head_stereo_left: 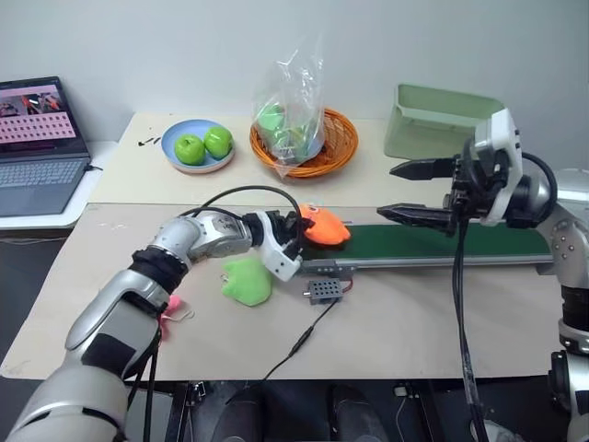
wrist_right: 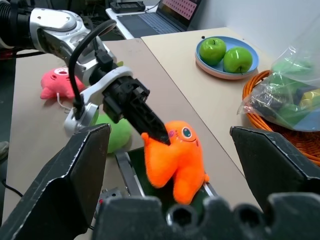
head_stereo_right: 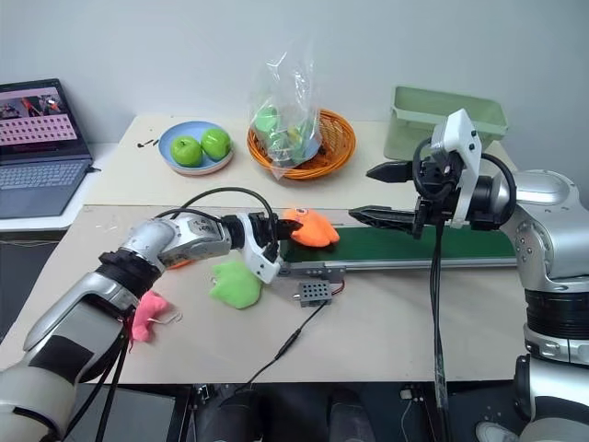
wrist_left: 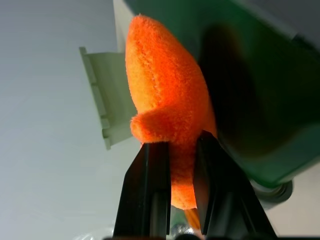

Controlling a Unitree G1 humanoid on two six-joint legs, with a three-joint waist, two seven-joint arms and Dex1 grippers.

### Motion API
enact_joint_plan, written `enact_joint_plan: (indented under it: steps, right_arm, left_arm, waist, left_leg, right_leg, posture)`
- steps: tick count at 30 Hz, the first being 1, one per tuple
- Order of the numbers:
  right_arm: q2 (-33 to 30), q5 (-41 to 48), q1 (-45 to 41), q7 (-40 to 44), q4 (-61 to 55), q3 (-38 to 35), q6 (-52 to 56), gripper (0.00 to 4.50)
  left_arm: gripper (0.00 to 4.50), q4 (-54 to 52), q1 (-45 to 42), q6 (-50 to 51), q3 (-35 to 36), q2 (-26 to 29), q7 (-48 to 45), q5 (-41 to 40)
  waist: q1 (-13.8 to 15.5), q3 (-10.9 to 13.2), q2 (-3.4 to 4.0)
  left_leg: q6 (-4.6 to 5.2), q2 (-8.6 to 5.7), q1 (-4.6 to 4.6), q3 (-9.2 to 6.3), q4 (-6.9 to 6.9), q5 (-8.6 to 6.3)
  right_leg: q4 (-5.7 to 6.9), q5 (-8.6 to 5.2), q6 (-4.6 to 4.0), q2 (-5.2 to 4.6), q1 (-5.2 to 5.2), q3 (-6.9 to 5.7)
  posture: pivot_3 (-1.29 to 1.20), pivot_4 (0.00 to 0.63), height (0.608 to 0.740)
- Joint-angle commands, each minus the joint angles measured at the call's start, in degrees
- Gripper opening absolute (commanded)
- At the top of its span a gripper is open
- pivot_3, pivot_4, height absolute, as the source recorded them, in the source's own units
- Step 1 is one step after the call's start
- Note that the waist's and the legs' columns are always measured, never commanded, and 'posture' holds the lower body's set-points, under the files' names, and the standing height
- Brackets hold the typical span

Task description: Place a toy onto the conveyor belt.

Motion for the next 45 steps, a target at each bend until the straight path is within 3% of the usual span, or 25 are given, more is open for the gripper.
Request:
enact_joint_plan:
  steps: [1, 2, 8, 11, 13, 18, 23, 26, 32, 34, 40, 45]
  right_arm:
    - [-1.0, 0.2, -0.9, -0.2, -0.5, -1.5, -1.2, 4.5]
    - [-1.0, 0.0, -1.2, -0.2, -0.1, -1.4, -1.4, 4.5]
    - [-1.0, -0.7, -2.1, 0.3, 1.3, -0.8, -2.2, 4.5]
    - [-1.1, -0.9, -2.3, 0.8, 1.9, -0.6, -2.7, 4.5]
    - [-1.2, -1.1, -2.5, 1.1, 2.4, -0.3, -3.1, 4.5]
    - [-1.5, -1.8, -3.4, 2.2, 4.5, 0.2, -4.2, 4.5]
    - [-2.4, -3.4, -4.0, 3.9, 7.1, 0.8, -5.8, 4.5]
    - [-2.5, -3.6, -4.0, 4.2, 7.9, 0.4, -6.1, 4.5]
    - [-1.7, -2.5, -4.8, 4.9, 8.2, -0.5, -6.3, 4.5]
    - [-1.5, -2.7, -4.6, 5.5, 9.1, -0.3, -6.5, 4.5]
    - [-0.4, -3.2, -5.8, 6.8, 10.8, 0.9, -7.4, 4.5]
    - [0.7, -3.9, -8.2, 7.2, 12.7, 1.7, -7.9, 4.5]
  left_arm:
    - [0.67, 1.2, -1.1, -0.8, 0.2, -0.4, 0.5, -0.4]
    - [0.67, 2.1, -1.2, -0.8, -0.1, -0.5, 0.9, 0.2]
    - [2.68, 3.3, -0.4, -1.8, 0.8, 0.4, -1.8, -2.4]
    - [3.84, 1.7, 1.9, -1.5, 3.5, 0.9, -9.1, -11.1]
    - [4.48, -2.1, 5.0, 2.3, 6.5, 1.0, -18.6, -22.0]
    - [4.48, -16.3, 10.3, 22.8, 14.7, 1.8, -37.9, -43.7]
    - [4.48, -36.0, 15.4, 63.9, 24.3, 5.5, -52.9, -71.6]
    - [4.48, -40.5, 17.8, 67.8, 28.2, 7.9, -53.6, -74.4]
    - [4.48, -39.9, 24.4, 67.9, 34.9, 9.9, -49.2, -73.4]
    - [4.48, -41.7, 25.5, 72.7, 37.3, 11.0, -49.5, -76.4]
    - [4.48, -48.8, 25.4, 82.0, 44.6, 11.0, -46.2, -84.2]
    - [4.48, -52.1, 23.7, 85.3, 45.7, 10.1, -43.7, -87.2]
  waist:
    - [0.0, 0.0, 0.0]
    - [0.0, 0.0, 0.0]
    - [-0.1, 0.0, 0.0]
    - [-0.1, 0.0, 0.0]
    - [-0.4, 0.0, 0.01]
    - [-0.8, 0.0, 0.01]
    - [-1.0, 0.0, 0.02]
    - [-1.3, 0.0, 0.03]
    - [-1.2, 0.0, 0.03]
    - [-1.1, 0.0, 0.03]
    - [-0.9, 0.0, 0.03]
    - [-0.9, 0.0, 0.03]
  left_leg:
    - [0.0, 0.0, 0.0, 0.0, 0.0, 0.0]
    - [0.0, 0.0, 0.02, 0.0, 0.0, 0.0]
    - [0.0, 0.0, 0.03, 0.0, 0.0, 0.0]
    - [0.0, 0.0, 0.02, 0.0, 0.01, 0.0]
    - [0.01, 0.02, 0.04, 0.01, 0.0, -0.01]
    - [0.02, 0.05, 0.05, 0.02, 0.04, -0.01]
    - [0.03, 0.07, 0.05, -0.03, 0.05, -0.02]
    - [0.06, 0.08, 0.12, -0.04, 0.04, -0.03]
    - [0.05, 0.07, 0.28, -0.01, 0.04, -0.03]
    - [0.05, 0.07, 0.26, -0.01, 0.04, -0.03]
    - [0.06, 0.06, 0.2, -0.02, 0.04, -0.03]
    - [0.05, 0.06, 0.25, -0.03, 0.04, -0.03]
  right_leg:
    - [0.0, 0.0, 0.0, 0.0, 0.0, 0.0]
    - [0.02, 0.0, 0.0, 0.0, 0.0, 0.0]
    - [0.04, 0.0, 0.0, 0.0, 0.0, 0.01]
    - [0.02, 0.0, 0.0, 0.0, 0.0, 0.01]
    - [0.03, 0.0, 0.0, 0.0, 0.0, 0.02]
    - [0.08, 0.0, 0.0, 0.01, 0.0, 0.03]
    - [0.09, -0.02, 0.02, 0.03, 0.0, 0.03]
    - [0.09, -0.05, 0.08, 0.05, 0.01, 0.08]
    - [0.09, -0.05, 0.06, 0.06, 0.12, 0.09]
    - [0.11, -0.05, 0.06, 0.05, 0.11, 0.08]
    - [0.08, -0.05, 0.06, 0.02, 0.11, 0.06]
    - [0.09, -0.05, 0.06, 0.04, 0.12, 0.07]
  posture:
    - [0.0, 0.15, 0.74]
    - [0.0, 0.15, 0.74]
    - [0.0, 0.15, 0.74]
    - [0.0, 0.15, 0.74]
    - [0.0, 0.15, 0.74]
    - [0.0, 0.15, 0.74]
    - [0.0, 0.15, 0.74]
    - [0.0, 0.15, 0.74]
    - [0.0, 0.15, 0.74]
    - [0.0, 0.15, 0.74]
    - [0.0, 0.15, 0.74]
    - [0.0, 0.15, 0.74]
